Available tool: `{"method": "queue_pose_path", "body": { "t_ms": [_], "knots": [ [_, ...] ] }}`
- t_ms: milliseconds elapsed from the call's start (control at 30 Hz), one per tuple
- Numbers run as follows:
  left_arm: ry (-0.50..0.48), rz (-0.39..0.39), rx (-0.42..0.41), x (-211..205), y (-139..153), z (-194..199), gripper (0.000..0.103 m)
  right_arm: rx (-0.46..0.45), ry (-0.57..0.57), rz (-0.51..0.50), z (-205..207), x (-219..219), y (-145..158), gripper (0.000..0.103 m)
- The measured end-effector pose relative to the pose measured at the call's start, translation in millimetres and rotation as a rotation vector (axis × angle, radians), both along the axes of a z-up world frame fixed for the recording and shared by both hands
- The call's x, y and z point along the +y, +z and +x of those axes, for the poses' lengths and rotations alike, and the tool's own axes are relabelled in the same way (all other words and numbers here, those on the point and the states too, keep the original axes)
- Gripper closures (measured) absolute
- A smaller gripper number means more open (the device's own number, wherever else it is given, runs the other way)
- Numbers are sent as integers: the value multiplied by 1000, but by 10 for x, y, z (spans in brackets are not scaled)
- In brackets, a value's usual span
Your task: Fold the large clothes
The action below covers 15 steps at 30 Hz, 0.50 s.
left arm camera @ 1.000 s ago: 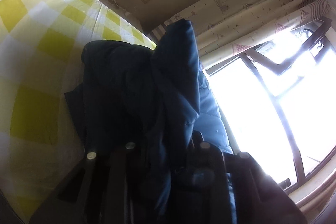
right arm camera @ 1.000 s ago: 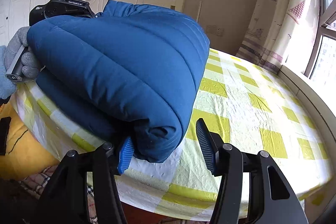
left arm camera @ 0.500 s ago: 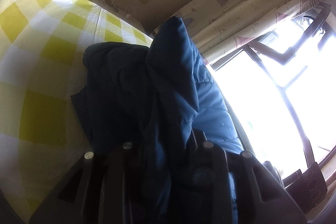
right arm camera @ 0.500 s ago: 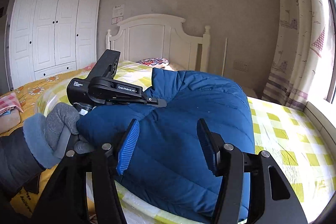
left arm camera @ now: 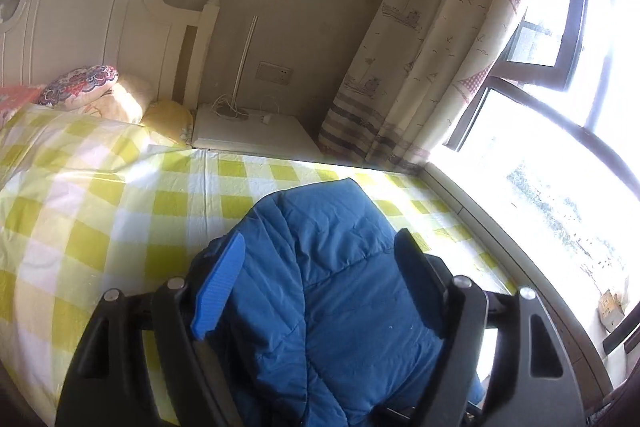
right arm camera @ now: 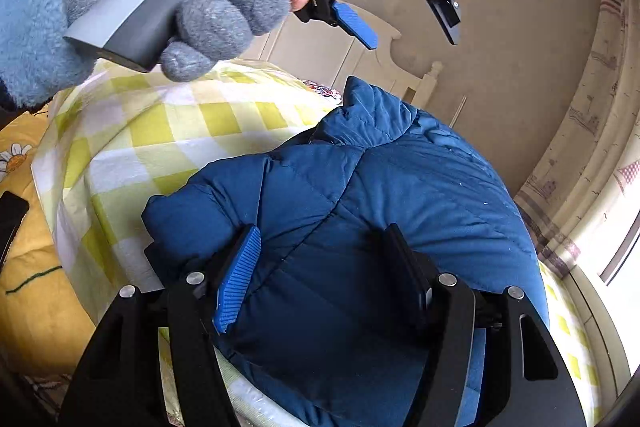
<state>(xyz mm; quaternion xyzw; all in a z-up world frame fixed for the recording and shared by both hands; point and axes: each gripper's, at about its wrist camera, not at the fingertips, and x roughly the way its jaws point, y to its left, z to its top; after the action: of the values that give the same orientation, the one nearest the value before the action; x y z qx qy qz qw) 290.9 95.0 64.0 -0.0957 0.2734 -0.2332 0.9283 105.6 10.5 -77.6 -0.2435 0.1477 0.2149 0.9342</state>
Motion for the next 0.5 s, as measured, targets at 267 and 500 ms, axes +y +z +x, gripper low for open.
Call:
{"method": "queue_pose_path", "body": {
  "t_ms": [267, 500],
  "knots": [
    [109, -123, 310, 241, -1161, 965, 22, -24, 23, -34, -78, 9, -139, 42],
    [116, -155, 314, 344, -1327, 999, 25, 176, 180, 35, 9, -309, 281, 42]
  ]
}}
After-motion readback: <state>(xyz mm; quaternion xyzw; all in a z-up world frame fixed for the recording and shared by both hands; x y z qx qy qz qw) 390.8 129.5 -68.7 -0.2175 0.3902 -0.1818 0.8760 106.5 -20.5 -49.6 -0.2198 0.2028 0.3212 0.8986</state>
